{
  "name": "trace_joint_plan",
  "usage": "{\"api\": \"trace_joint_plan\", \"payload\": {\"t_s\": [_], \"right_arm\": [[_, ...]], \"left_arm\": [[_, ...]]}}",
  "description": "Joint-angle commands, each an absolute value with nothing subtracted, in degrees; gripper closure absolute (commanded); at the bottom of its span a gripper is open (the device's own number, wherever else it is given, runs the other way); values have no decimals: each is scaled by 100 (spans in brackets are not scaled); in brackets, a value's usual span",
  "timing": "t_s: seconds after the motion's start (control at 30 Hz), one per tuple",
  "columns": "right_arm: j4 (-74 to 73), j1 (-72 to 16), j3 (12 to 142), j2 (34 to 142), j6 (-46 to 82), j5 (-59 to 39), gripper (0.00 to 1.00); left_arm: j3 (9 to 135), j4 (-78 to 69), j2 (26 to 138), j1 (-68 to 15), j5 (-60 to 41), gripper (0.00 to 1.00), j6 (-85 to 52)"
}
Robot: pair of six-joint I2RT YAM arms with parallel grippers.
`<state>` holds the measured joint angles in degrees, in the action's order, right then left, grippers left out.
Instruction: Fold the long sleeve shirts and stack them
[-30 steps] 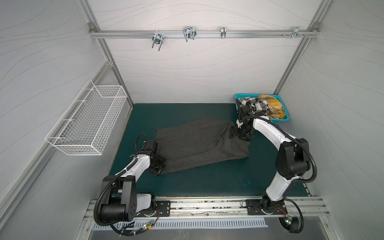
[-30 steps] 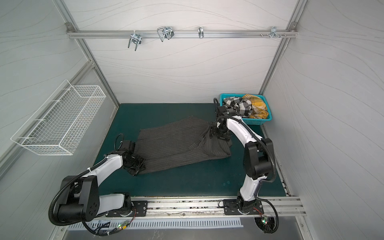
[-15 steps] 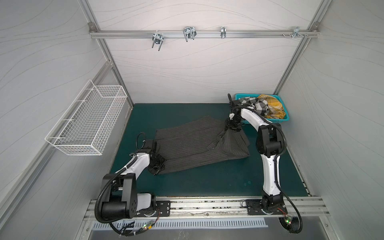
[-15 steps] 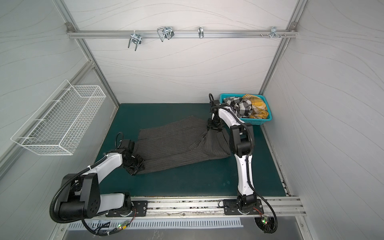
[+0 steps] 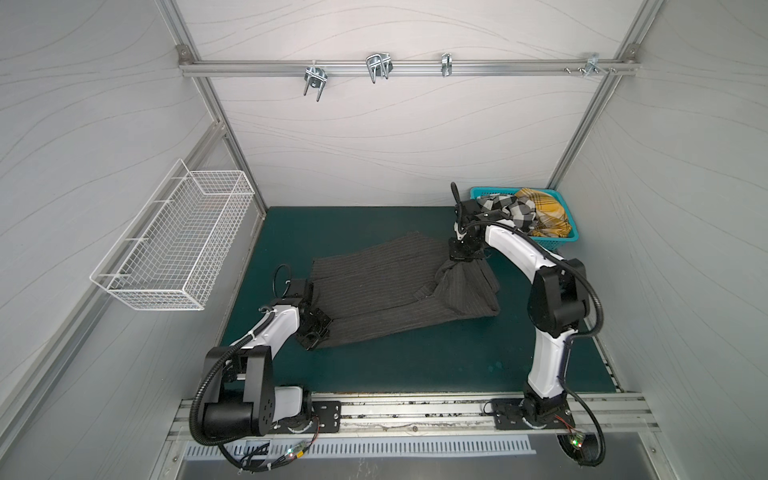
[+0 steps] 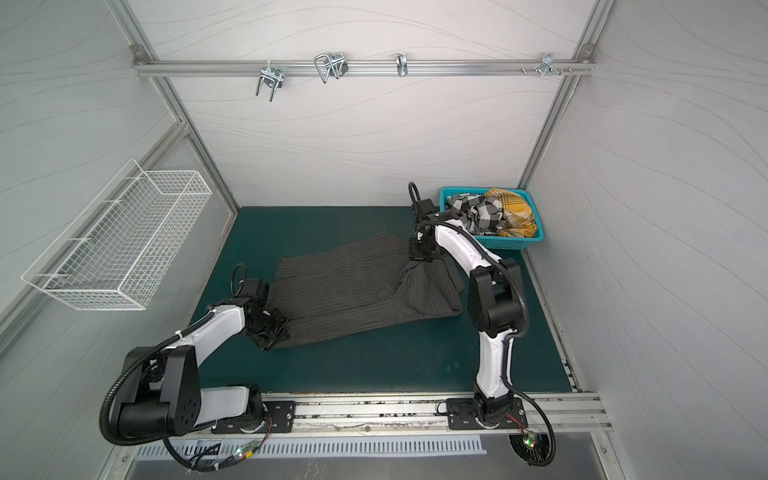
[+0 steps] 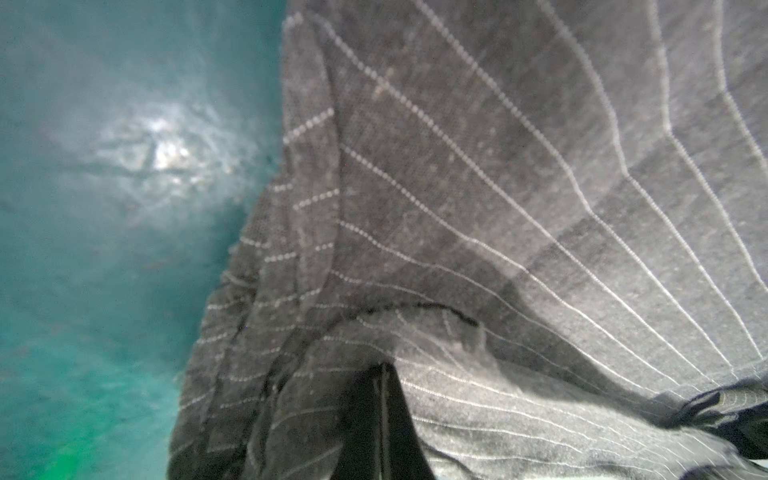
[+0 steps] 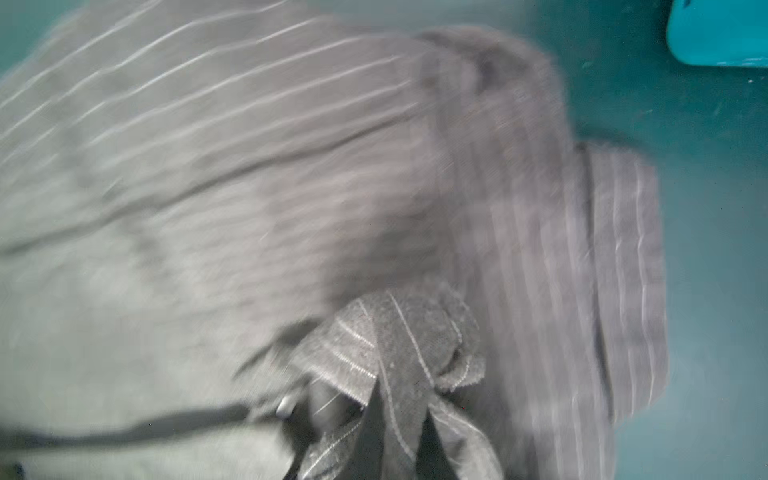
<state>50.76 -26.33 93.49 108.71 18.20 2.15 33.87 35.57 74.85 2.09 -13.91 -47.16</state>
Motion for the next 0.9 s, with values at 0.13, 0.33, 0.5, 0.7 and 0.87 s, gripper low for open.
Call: {"api": "trace_joint_plan", "payload": {"t_s": [0.13, 0.33, 0.5, 0.7, 0.87], "right_arm": [[5171, -4384, 7396, 10037, 2447, 898, 41], [5907, -4052, 7940, 9716, 2485, 844, 30], [5973, -3075, 8774, 10002, 2338, -152, 29], [5586, -2150, 9003, 10847, 2472, -1136, 30], [5314, -2004, 9069, 11374, 2703, -1701, 35]], "left_arm": [[3384, 3414, 7562, 192, -1391, 100, -4747], [3401, 3273, 7723, 193, -1442, 100, -4763], [3376, 3226, 7761, 193, -1476, 100, -4778], [3410, 3245, 7776, 193, -1485, 100, -4747], [3406, 3219, 7801, 193, -1514, 100, -4766]]}}
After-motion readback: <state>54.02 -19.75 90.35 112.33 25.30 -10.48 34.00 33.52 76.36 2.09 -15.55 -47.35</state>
